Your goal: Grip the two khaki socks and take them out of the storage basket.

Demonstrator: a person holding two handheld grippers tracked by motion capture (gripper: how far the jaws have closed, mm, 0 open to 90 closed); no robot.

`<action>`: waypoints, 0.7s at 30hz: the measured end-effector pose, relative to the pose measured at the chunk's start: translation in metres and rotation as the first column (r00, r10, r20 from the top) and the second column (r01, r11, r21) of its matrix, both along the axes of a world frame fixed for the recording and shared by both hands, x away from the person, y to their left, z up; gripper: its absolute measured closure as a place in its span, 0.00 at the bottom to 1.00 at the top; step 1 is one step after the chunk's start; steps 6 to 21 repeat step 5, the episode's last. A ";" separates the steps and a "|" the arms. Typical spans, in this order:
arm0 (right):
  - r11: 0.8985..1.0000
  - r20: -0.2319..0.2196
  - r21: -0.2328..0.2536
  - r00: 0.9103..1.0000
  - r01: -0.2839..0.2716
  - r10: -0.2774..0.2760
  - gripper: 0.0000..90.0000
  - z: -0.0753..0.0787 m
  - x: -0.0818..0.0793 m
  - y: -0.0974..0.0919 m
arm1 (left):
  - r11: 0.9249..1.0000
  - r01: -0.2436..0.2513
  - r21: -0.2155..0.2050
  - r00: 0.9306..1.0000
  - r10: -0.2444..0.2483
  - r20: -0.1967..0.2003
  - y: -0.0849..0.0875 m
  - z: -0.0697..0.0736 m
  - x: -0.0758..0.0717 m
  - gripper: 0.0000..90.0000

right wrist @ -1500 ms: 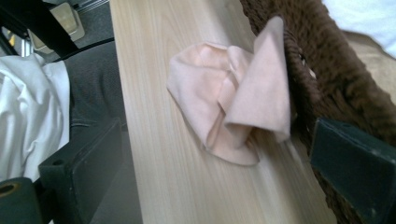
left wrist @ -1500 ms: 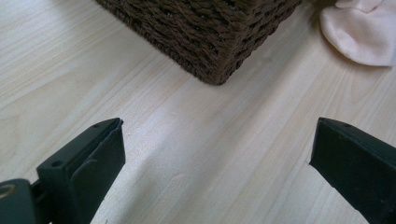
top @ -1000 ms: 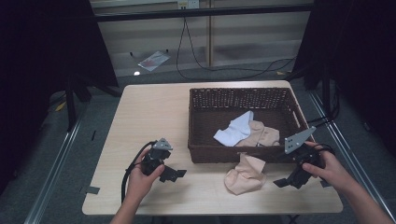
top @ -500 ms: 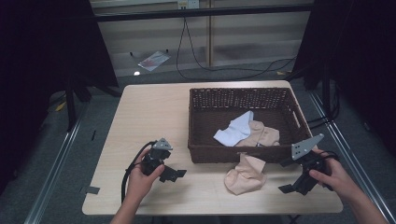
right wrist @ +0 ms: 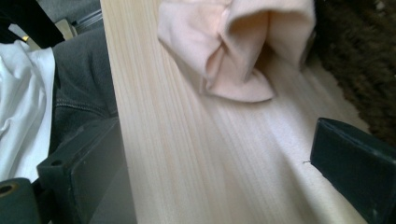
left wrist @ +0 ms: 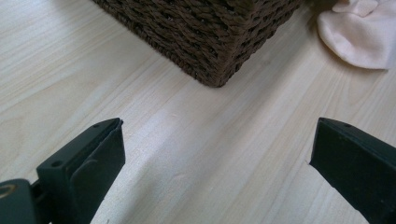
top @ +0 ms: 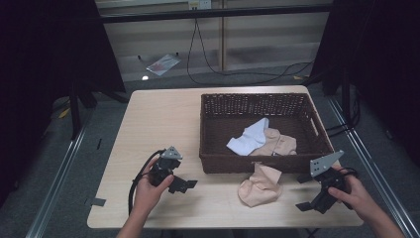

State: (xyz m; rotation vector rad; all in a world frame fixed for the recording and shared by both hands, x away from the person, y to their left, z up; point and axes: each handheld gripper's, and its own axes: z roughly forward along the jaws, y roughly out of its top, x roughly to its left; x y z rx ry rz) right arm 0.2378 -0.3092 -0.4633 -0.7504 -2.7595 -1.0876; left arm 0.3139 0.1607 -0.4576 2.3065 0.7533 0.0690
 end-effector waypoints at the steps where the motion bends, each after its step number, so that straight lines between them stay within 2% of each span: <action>1: 1.000 0.002 -0.007 1.000 -0.001 0.001 0.03 -0.001 0.000 0.002 | 1.000 0.003 0.003 1.000 -0.003 -0.001 0.000 0.000 0.000 0.03; 5: 1.000 0.012 -0.015 1.000 -0.010 0.010 0.04 -0.001 -0.001 0.007 | 1.000 0.007 0.001 1.000 -0.007 -0.004 -0.001 -0.001 0.000 0.03; 21: 1.000 0.012 -0.015 1.000 -0.010 0.010 0.04 -0.001 -0.001 0.007 | 1.000 0.007 0.001 1.000 -0.007 -0.004 -0.001 -0.001 0.000 0.03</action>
